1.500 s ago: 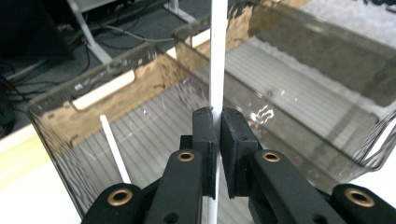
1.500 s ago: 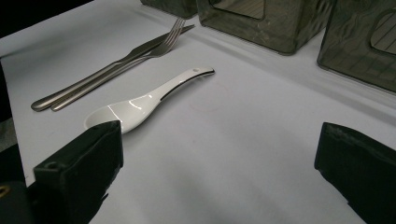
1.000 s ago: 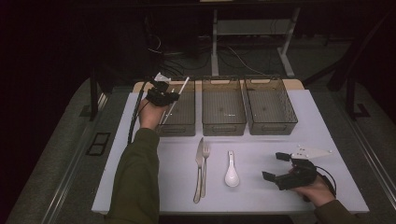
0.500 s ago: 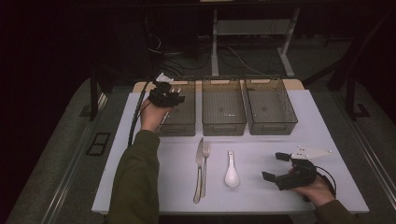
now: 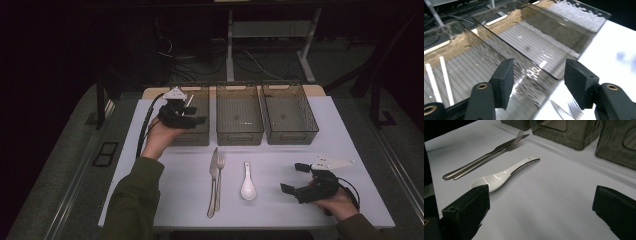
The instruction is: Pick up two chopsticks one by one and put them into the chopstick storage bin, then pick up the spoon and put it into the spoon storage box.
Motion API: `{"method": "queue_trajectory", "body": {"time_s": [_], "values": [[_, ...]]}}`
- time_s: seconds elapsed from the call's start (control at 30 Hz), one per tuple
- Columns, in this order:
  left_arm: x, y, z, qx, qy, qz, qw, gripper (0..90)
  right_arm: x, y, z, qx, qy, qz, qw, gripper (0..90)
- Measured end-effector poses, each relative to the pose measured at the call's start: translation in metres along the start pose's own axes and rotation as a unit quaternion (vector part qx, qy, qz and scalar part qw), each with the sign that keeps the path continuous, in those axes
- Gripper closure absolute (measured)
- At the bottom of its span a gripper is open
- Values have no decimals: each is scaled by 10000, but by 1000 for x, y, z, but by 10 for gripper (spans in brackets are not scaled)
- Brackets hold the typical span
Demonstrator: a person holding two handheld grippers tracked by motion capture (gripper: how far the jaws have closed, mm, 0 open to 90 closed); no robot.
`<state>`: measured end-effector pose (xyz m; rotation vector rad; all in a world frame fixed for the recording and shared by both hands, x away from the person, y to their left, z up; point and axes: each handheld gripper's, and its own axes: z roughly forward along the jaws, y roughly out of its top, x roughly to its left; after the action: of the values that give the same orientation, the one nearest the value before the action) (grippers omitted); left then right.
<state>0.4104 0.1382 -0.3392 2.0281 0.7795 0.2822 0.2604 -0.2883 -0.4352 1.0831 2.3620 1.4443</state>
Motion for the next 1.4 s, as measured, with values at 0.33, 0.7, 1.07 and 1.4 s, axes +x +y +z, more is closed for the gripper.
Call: {"method": "queue_trajectory", "body": {"time_s": [0.33, 0.7, 1.07, 1.4], "values": [[-32, -35, -13, -87, -14, 135, 9999, 258, 2, 0, 0, 39, -37, 17, 10000, 13], [-57, -75, -15, -130, -49, 148, 9998, 195, 2, 0, -2, -3, -35, -34, 10000, 13], [-74, -111, -26, -110, -18, 253, 9996, 86, 2, 0, -2, 3, -11, -21, 10000, 13], [-88, -135, -37, -21, -166, 234, 9996, 0, 2, 2, -3, 81, 41, -47, 9999, 13]]}}
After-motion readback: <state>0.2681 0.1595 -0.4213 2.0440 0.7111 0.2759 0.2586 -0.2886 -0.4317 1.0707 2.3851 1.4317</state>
